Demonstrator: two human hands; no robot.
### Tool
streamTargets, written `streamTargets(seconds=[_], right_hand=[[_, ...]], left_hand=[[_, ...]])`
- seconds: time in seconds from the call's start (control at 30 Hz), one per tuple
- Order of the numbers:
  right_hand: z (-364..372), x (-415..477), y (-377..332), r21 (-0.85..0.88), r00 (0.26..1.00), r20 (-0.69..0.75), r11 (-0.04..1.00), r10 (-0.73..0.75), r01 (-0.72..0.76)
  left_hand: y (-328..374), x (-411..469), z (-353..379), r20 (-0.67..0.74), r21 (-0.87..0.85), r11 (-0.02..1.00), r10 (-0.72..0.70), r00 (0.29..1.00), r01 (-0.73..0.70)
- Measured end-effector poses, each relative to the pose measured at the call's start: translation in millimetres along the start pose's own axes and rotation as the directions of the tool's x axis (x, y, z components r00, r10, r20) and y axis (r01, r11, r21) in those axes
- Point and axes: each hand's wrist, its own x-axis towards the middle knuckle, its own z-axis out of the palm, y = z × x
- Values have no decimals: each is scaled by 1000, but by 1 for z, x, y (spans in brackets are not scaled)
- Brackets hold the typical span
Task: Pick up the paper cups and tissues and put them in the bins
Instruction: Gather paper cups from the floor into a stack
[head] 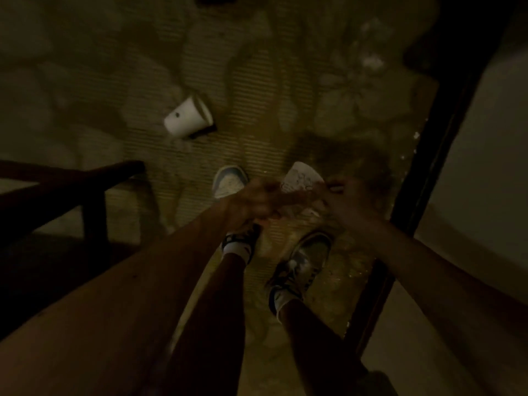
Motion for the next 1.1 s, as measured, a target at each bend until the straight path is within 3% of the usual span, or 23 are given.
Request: streamTargets(seconds=[0.1,0.2,0.27,0.37,0.43,0.5,0.57,0.63,0.73,0.9,0.97,1.1], right_hand=[[26,-20,-51,133,999,-36,991,30,-25],[54,-37,-96,255,981,161,956,109,-148],[71,-47,-123,224,969,224,962,103,-154],[83,-47,-153,174,985,122,975,120,-140],[86,-40,-169,121,993,85,988,80,-90],[89,-30,-183,47,995,92,998,43,-47],[91,-12,-197,13,996,91,1000,11,-12],[96,10,-214,-4,995,101,1000,-23,23],[106,45,-235,-89,987,141,992,-72,85],[117,95,-246,-207,973,220,971,-70,117],[114,109,-247,-219,961,273,969,-52,115],[99,128,-262,-263,945,319,950,-78,167]], left_hand=[[-2,-27,-30,-62,-116,988,91,994,-98],[-4,-53,-51,-137,-160,970,163,977,-184],[-4,-66,-65,-135,-142,967,194,972,-213],[-2,-77,-99,-25,-143,973,180,983,-182],[0,-71,-127,-39,-135,966,215,976,-218],[0,-56,-151,-273,-21,968,233,933,-248],[2,-37,-173,-509,65,985,169,844,-158],[4,-13,-194,-593,158,986,134,794,-49],[8,17,-215,-578,424,905,250,777,24],[4,58,-215,-441,672,731,273,855,114],[1,71,-214,-419,715,683,251,873,146],[-5,83,-212,-443,681,710,205,873,179]])
